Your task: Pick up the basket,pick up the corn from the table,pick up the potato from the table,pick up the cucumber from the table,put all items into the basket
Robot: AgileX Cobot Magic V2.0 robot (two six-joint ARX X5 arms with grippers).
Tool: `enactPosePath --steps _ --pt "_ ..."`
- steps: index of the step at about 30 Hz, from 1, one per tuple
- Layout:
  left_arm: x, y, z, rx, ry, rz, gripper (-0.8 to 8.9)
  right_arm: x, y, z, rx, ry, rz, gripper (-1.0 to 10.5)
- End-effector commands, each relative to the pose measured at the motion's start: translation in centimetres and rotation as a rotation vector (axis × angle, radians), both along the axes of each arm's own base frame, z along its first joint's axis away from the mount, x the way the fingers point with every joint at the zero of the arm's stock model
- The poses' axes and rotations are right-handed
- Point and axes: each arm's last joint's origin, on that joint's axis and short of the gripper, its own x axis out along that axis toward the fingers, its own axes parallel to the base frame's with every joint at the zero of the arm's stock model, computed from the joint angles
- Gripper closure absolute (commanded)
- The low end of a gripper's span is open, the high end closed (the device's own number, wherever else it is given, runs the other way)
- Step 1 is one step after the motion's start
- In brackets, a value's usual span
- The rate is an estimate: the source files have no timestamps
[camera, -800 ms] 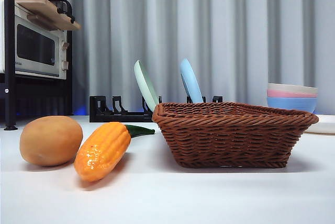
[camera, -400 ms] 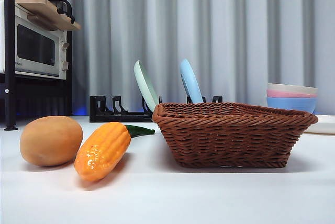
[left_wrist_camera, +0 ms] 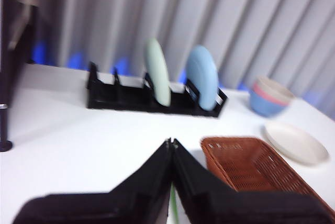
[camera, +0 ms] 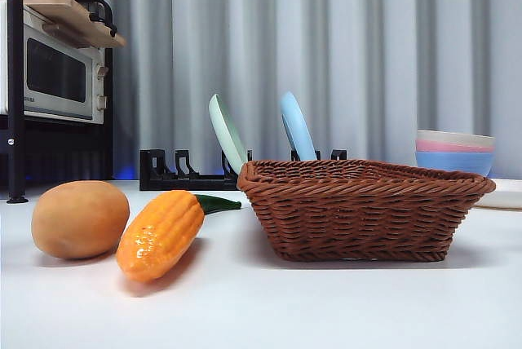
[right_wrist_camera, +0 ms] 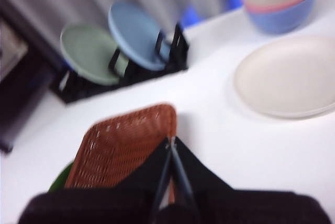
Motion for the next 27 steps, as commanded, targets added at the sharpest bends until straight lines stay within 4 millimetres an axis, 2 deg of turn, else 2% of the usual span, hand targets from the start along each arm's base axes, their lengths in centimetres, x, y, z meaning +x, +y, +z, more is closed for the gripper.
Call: enactPosePath --steps 1,6,8,11,12,14,22,27 --pt "1.0 -0.2 1.2 0.069 0.061 -0.071 8.19 1.9 0.1 1.2 -0.08 0.082 0.114 9.5" --pt "3.3 -0.4 2.6 0.144 0.236 -0.191 8.15 4.9 0.3 1.7 -0.108 0.24 0.266 9.4" --pt "4.4 -0.4 2.8 0.161 0.284 -0.212 7.72 6.0 0.4 1.5 -0.102 0.272 0.299 9.1" --pt "5.9 -0.4 2.8 0.154 0.334 -0.216 4.68 7.3 0.4 0.9 -0.096 0.312 0.304 6.8" --pt "6.3 -0.4 2.8 0.153 0.344 -0.216 4.0 7.6 0.4 0.7 -0.095 0.324 0.304 6.2" --pt "6.8 -0.4 2.6 0.148 0.363 -0.217 4.01 8.1 0.4 0.3 -0.092 0.345 0.306 5.8" --pt "7.8 -0.4 2.0 0.144 0.404 -0.22 4.01 10.4 1.5 -0.8 -0.137 0.378 0.3 6.0" --pt "7.8 -0.4 2.0 0.144 0.405 -0.219 4.01 13.7 3.1 -1.7 -0.169 0.443 0.332 6.0"
